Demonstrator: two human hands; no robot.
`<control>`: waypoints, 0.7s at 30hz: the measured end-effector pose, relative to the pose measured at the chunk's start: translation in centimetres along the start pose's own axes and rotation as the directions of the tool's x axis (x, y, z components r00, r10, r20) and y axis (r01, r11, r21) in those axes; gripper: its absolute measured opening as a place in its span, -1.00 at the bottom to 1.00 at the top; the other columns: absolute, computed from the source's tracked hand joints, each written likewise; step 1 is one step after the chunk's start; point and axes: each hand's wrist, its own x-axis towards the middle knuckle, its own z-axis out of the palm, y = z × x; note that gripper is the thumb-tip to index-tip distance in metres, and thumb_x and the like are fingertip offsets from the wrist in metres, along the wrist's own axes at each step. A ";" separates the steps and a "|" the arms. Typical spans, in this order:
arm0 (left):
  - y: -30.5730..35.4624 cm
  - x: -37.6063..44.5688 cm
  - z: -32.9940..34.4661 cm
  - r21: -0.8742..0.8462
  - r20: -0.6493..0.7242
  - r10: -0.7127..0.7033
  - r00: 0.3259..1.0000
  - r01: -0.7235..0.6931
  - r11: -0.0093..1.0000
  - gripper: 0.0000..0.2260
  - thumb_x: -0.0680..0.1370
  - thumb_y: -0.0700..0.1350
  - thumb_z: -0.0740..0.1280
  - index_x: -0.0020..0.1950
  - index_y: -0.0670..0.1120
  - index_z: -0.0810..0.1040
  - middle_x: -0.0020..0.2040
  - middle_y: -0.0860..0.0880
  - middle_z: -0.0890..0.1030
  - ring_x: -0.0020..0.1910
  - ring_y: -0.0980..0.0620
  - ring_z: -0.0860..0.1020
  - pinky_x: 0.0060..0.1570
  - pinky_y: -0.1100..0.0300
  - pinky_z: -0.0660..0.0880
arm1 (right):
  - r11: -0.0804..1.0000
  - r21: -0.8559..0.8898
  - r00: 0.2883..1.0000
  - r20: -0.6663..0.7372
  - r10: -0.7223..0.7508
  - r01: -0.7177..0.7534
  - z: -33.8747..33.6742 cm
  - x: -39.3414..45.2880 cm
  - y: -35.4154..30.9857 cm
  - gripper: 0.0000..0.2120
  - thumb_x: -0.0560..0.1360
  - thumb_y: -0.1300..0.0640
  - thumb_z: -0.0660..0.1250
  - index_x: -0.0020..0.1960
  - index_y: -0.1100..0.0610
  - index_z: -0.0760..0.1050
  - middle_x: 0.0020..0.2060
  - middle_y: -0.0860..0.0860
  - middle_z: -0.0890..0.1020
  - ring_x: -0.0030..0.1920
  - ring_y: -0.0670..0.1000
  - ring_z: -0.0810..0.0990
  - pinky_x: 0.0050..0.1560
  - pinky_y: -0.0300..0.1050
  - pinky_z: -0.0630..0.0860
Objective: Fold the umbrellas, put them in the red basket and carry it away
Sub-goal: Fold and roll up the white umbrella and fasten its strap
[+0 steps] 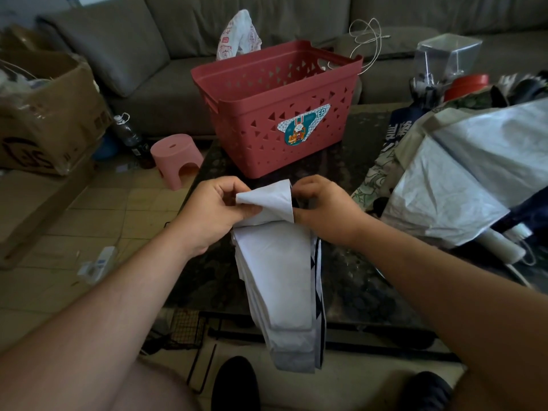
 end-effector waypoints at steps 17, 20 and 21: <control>-0.4 0.2 0.0 -0.020 -0.006 -0.018 1.000 0.018 1.000 -0.87 0.54 -0.27 0.50 -0.11 -0.06 0.66 -0.17 0.03 0.69 -0.11 0.11 0.64 -0.03 0.18 0.62 | 0.997 -0.011 0.983 -0.168 -0.076 0.075 1.0 0.0 0.3 -0.67 0.41 0.17 0.59 0.16 0.00 0.71 0.03 -0.09 0.51 -0.02 -0.04 0.54 0.03 -0.14 0.53; -0.2 0.2 0.1 -0.004 0.001 -0.017 1.000 0.017 1.000 -0.87 0.54 -0.29 0.51 -0.13 -0.08 0.66 -0.12 -0.12 0.70 -0.09 0.03 0.65 0.03 0.05 0.62 | 0.978 -0.139 0.950 -0.250 -0.188 0.157 0.9 0.2 0.5 -0.85 0.39 0.31 0.53 -0.05 0.15 0.74 -0.04 -0.04 0.54 -0.08 0.03 0.52 0.02 -0.01 0.52; -0.2 0.1 0.2 -0.003 0.003 -0.020 1.000 0.020 1.000 -0.89 0.53 -0.29 0.51 -0.12 -0.11 0.66 -0.09 -0.18 0.69 -0.09 0.01 0.64 0.05 0.01 0.62 | 0.975 -0.156 0.945 -0.263 -0.196 0.159 0.9 0.3 0.5 -0.86 0.39 0.32 0.50 -0.07 0.17 0.73 -0.05 -0.02 0.57 -0.08 0.04 0.54 0.05 0.01 0.53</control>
